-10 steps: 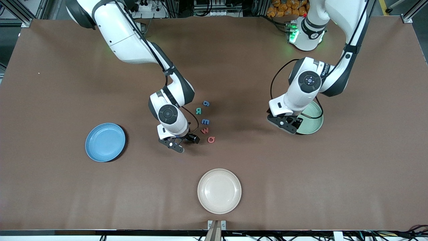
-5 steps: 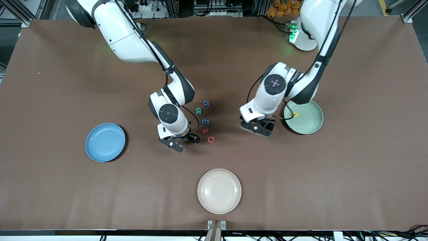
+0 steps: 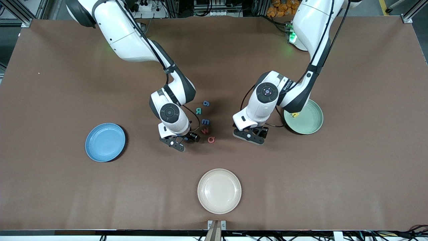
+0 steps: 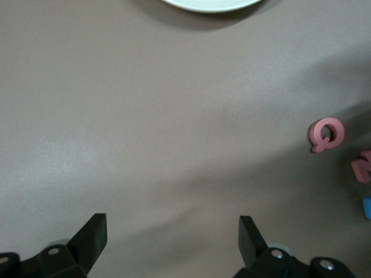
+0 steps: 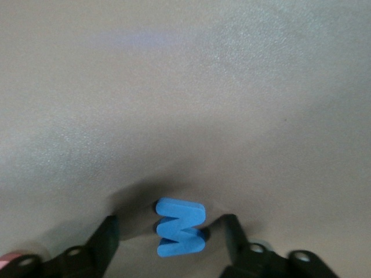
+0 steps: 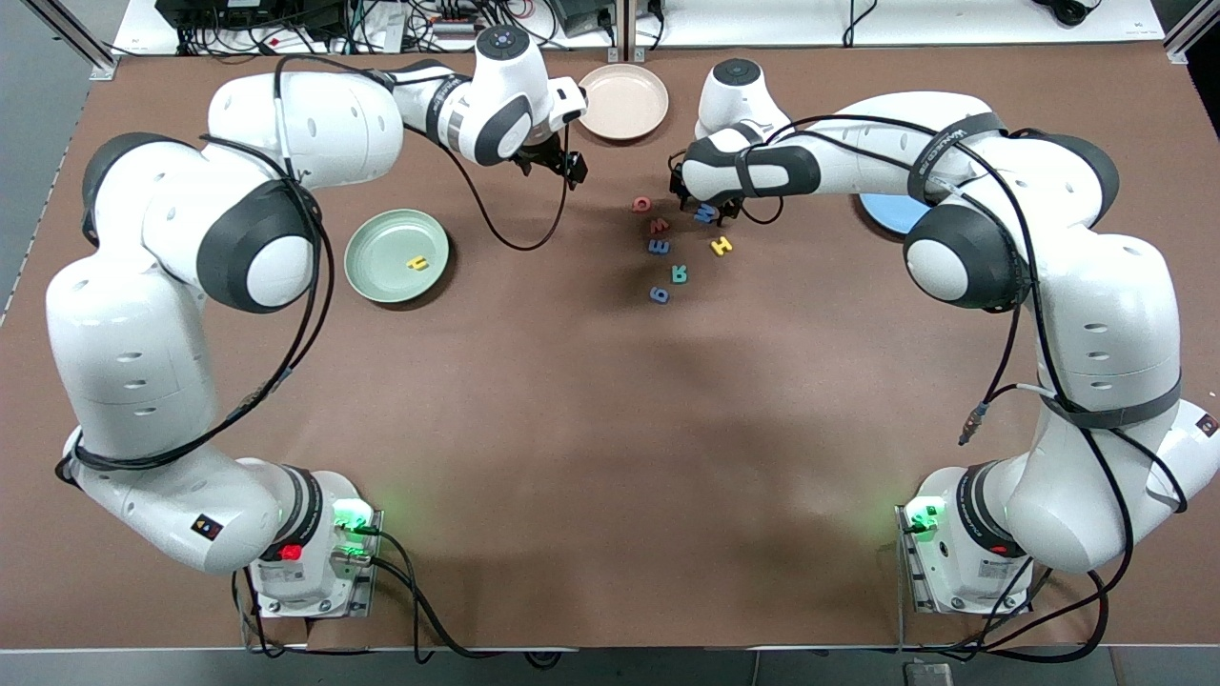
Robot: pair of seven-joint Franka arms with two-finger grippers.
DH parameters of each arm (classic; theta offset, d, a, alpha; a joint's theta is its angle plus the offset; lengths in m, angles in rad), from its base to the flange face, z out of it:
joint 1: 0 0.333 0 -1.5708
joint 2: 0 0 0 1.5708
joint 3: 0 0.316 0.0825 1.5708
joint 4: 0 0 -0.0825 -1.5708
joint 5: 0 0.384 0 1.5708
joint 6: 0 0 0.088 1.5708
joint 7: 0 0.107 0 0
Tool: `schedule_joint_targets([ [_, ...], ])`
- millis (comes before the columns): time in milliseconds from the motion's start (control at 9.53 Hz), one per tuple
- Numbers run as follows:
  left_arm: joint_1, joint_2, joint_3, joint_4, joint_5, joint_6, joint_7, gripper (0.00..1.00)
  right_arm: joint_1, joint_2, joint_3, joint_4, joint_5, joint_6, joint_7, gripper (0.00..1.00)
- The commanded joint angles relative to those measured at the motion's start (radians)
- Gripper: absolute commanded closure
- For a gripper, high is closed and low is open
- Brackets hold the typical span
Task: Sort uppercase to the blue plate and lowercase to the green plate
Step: 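Carry the blue W to the blue plate while the left gripper nears letters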
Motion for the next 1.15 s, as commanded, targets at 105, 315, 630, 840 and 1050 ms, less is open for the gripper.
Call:
schedule_joint_targets([
  [105, -0.021, 0.075, 0.000, 0.088, 0.004, -0.019, -0.029, 0.00, 0.014, -0.030, -0.008, -0.024, -0.004, -0.009, 0.027, 1.00],
  [315, -0.029, 0.083, 0.000, 0.102, 0.006, -0.019, -0.025, 0.00, 0.011, -0.049, -0.011, -0.024, -0.004, -0.014, 0.027, 1.00],
  [630, -0.039, 0.121, 0.000, 0.152, 0.006, -0.019, -0.023, 0.00, 0.006, -0.121, -0.072, -0.018, -0.005, -0.053, 0.018, 1.00],
  [840, -0.049, 0.144, 0.000, 0.180, 0.016, -0.009, -0.011, 0.00, -0.014, -0.157, -0.112, -0.018, -0.013, -0.084, -0.066, 1.00],
  [1050, -0.089, 0.146, 0.002, 0.180, 0.023, -0.009, -0.009, 0.00, -0.066, -0.184, -0.128, -0.018, -0.013, -0.150, -0.179, 1.00],
])
